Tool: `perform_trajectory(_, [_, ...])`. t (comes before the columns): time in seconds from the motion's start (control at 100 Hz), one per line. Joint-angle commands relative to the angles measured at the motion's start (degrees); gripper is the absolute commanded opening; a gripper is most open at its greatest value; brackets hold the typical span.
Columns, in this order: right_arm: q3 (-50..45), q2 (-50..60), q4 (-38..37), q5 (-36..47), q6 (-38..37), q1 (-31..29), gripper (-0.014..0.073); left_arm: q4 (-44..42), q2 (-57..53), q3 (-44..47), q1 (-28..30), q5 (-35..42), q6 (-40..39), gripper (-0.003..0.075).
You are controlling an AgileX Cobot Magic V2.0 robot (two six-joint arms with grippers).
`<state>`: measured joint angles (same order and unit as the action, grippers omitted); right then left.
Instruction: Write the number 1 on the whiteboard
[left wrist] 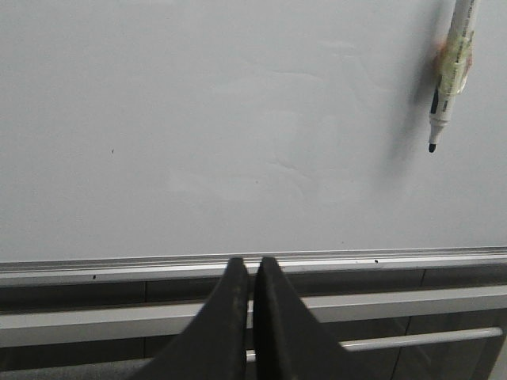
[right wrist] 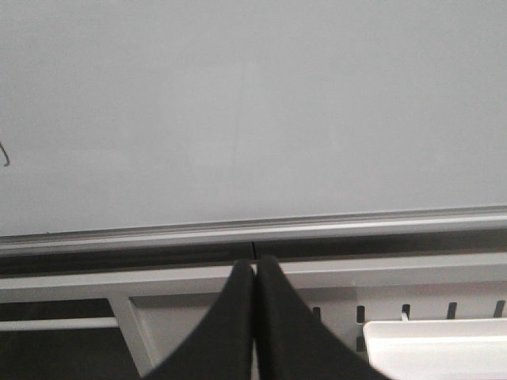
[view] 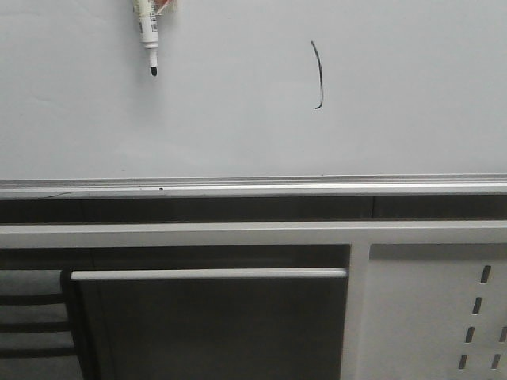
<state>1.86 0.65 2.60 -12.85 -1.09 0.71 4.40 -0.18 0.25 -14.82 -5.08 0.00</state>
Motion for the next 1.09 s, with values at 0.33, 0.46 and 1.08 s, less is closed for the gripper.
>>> perform_trajectory(0.33, [-3.95, 0.86, -1.13, 8.78, 3.09, -2.53, -0.0053, 0.38, -1.38, 2.31, -0.25, 4.48, -0.67, -0.0020])
perform_trajectory(0.46, [-3.95, 0.86, -1.13, 8.78, 3.09, -2.76, -0.0053, 0.38, -1.38, 2.31, -0.25, 4.48, -0.67, -0.0020])
perform_trajectory(1.08, [-3.95, 0.86, -1.13, 8.76, 3.09, -2.76, -0.0053, 0.38, -1.38, 2.31, -0.25, 4.48, -0.67, -0.0020])
